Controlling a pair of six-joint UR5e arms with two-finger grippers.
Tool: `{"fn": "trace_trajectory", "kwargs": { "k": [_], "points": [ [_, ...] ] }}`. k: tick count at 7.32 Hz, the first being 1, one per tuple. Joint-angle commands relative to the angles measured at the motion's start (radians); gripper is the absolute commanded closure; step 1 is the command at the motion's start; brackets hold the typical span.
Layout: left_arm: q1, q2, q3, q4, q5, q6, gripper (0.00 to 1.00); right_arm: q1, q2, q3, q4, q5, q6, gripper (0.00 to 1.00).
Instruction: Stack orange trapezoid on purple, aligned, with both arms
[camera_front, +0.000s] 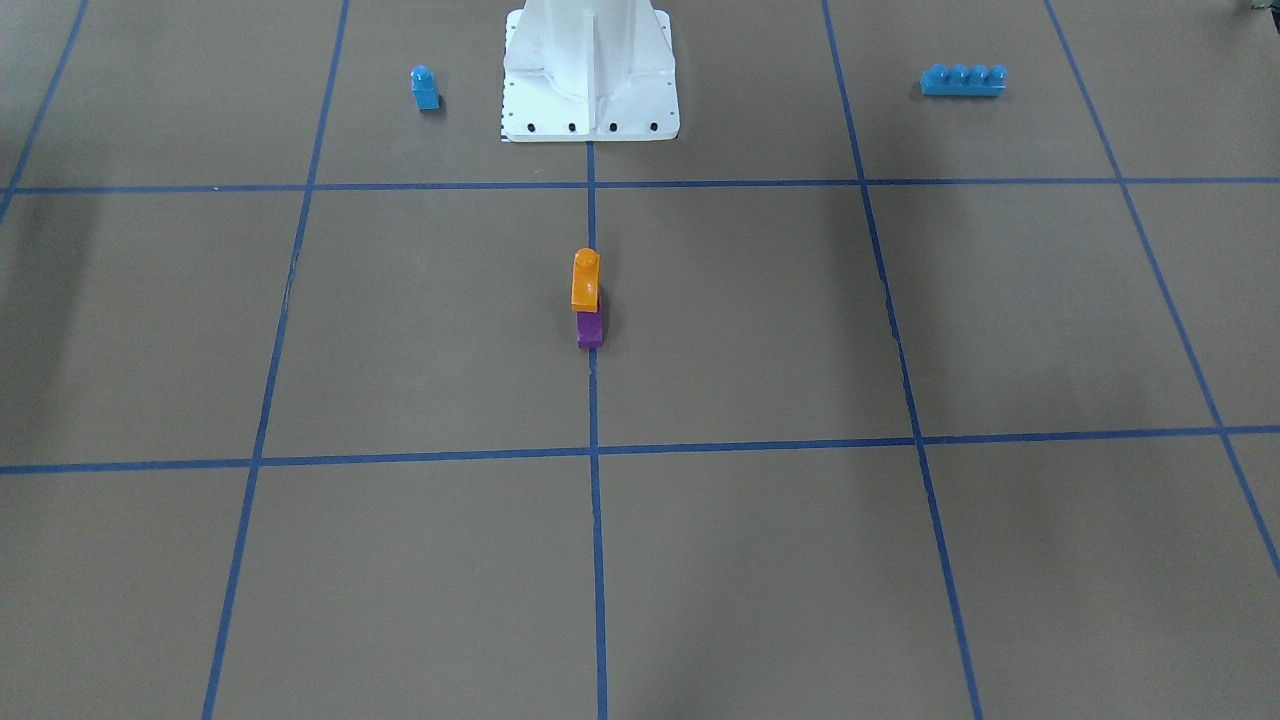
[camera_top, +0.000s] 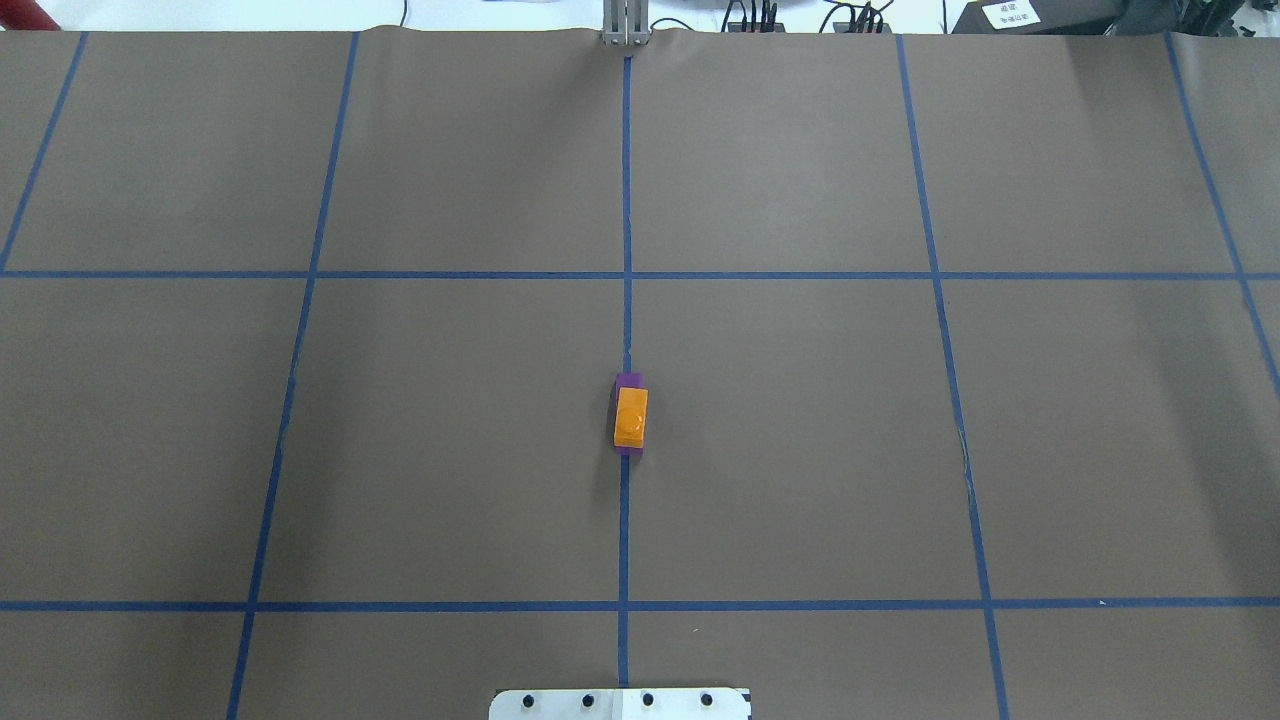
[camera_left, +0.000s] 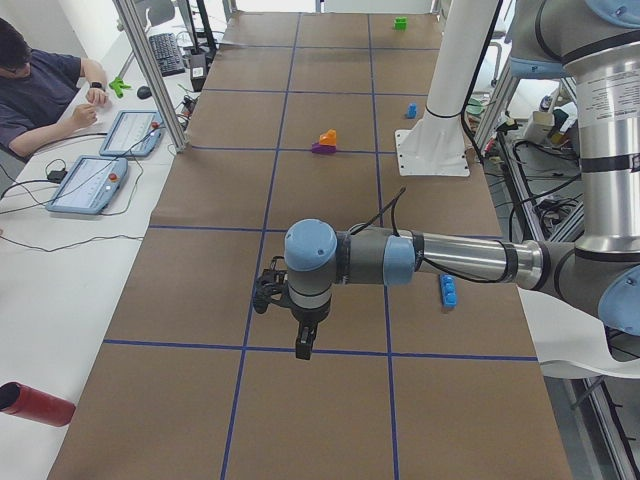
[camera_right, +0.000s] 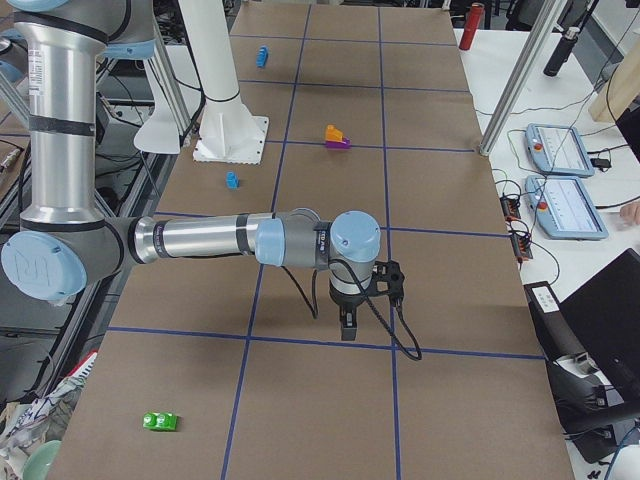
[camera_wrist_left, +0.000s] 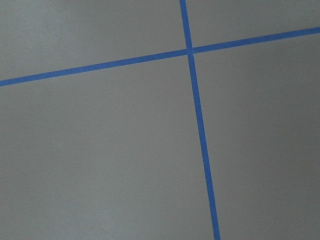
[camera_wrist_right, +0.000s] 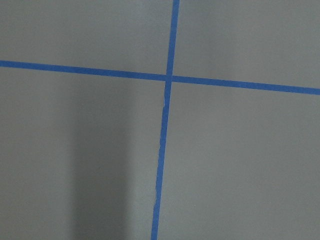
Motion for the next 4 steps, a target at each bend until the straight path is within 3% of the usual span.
{"fn": "trace_trajectory", "kwargs": {
  "k": [1, 4],
  "points": [
    [0.000, 0.001, -0.005, 0.004, 0.001, 0.000, 0.00, 0.000, 0.000, 0.003, 0.001, 0.000, 0.000, 0.00],
    [0.000, -0.001, -0.005, 0.005, 0.002, -0.001, 0.00, 0.000, 0.002, 0.004, 0.001, 0.020, 0.002, 0.00]
  ]
}}
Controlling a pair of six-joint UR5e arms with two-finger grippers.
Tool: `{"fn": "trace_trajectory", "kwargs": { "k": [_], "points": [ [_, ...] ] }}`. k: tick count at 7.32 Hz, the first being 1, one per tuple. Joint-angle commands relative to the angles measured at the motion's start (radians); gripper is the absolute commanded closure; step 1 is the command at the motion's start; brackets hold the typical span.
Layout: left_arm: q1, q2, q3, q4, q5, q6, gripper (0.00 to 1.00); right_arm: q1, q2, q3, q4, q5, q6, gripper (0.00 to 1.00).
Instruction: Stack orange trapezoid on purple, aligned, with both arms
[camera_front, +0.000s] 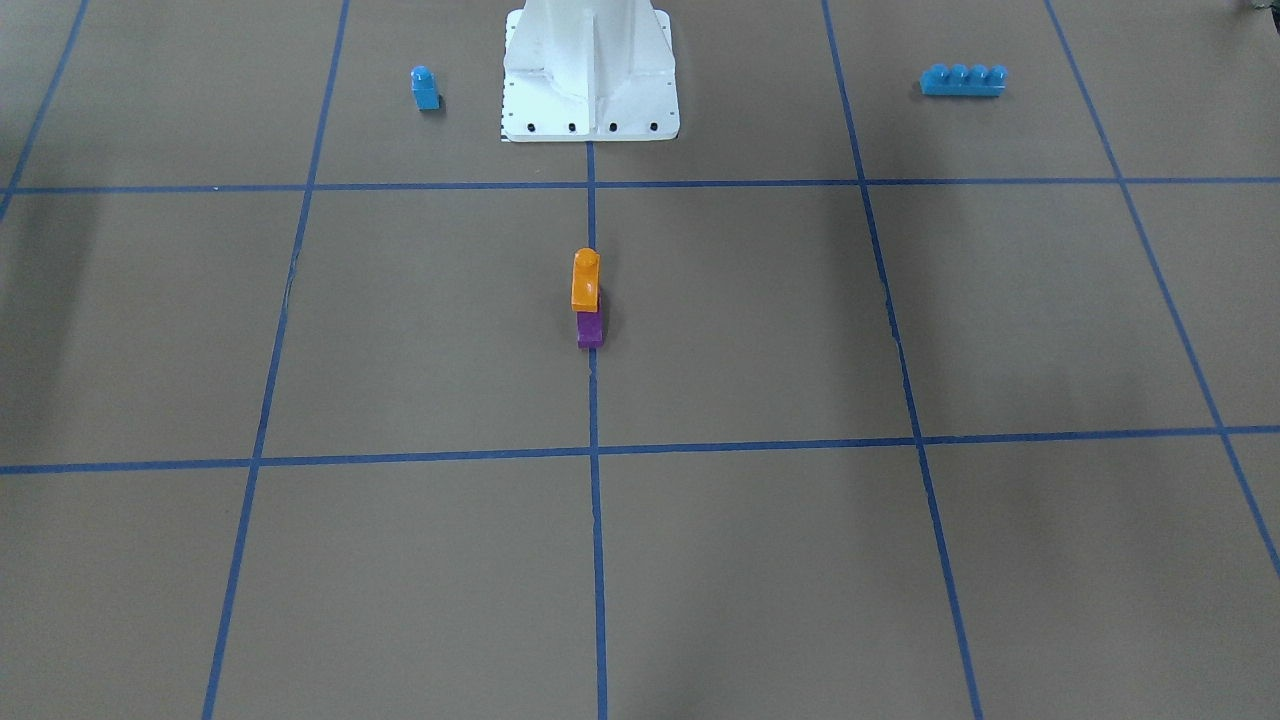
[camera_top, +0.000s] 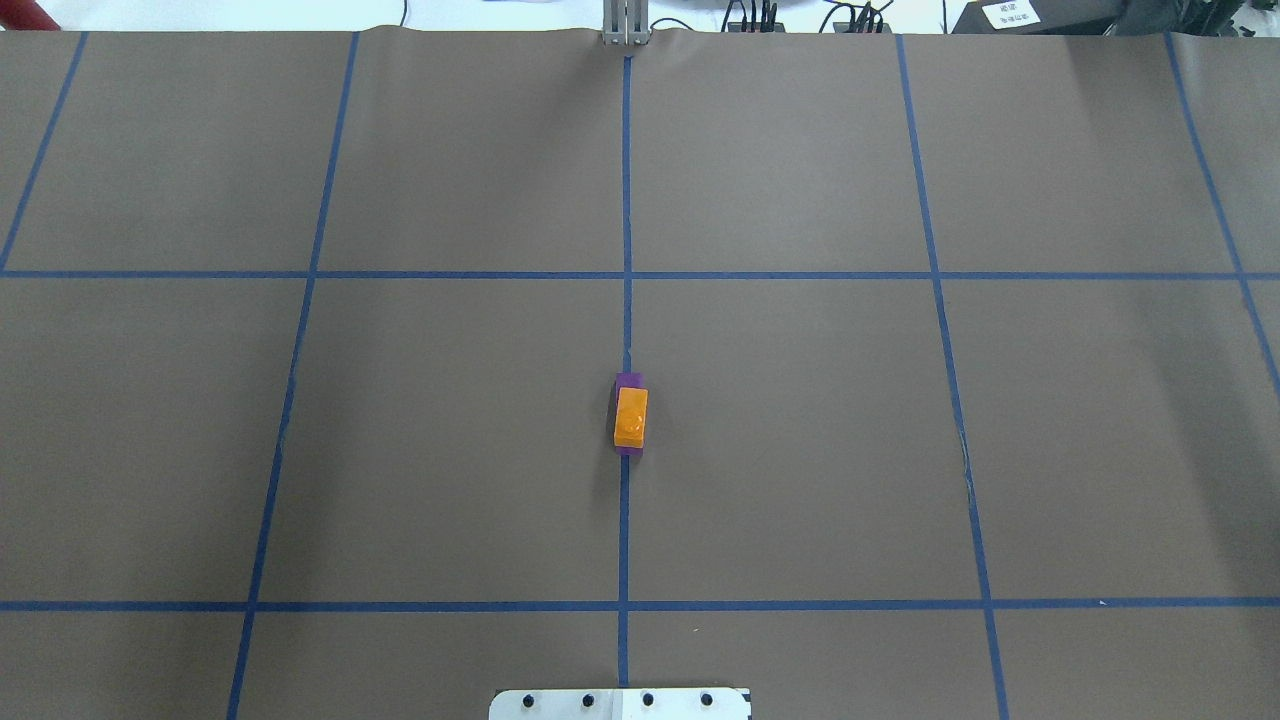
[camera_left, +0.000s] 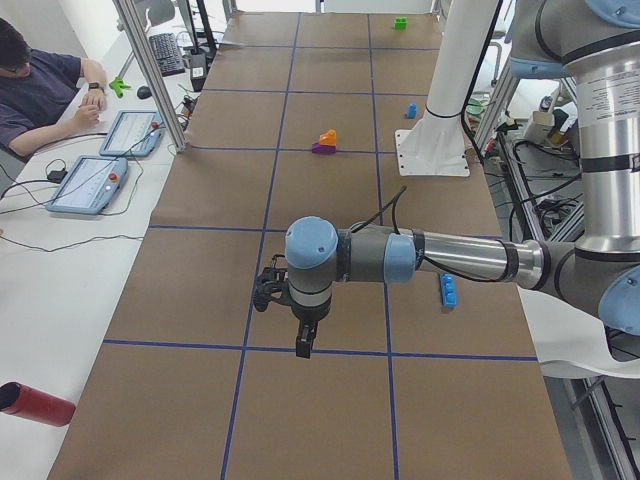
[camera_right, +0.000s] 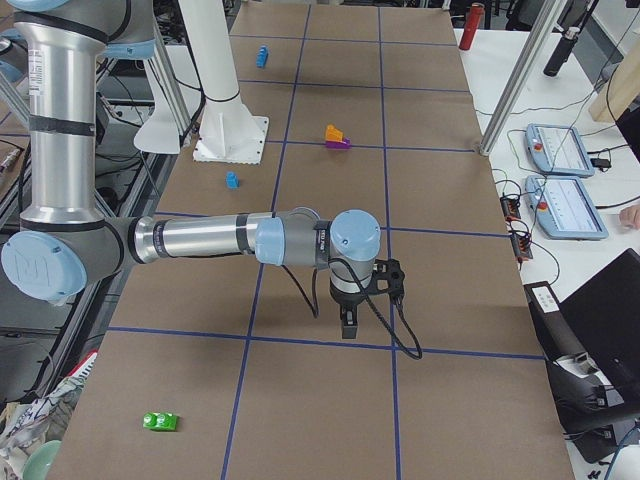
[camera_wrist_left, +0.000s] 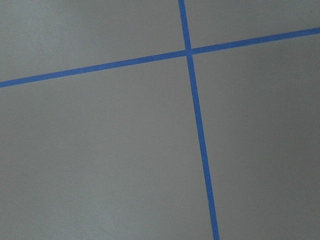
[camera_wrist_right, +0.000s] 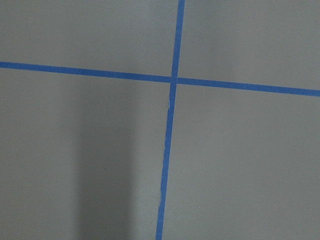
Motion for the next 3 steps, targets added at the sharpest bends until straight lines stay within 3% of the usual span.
{"fn": "trace_trajectory", "kwargs": {
  "k": [1, 3],
  "points": [
    [0.000, -0.001, 0.000, 0.001, 0.001, 0.000, 0.00, 0.000, 0.000, -0.003, 0.000, 0.002, 0.001, 0.00],
    [0.003, -0.001, 0.000, 0.001, 0.001, 0.000, 0.00, 0.000, 0.000, -0.003, 0.000, 0.004, 0.003, 0.00]
  ]
}}
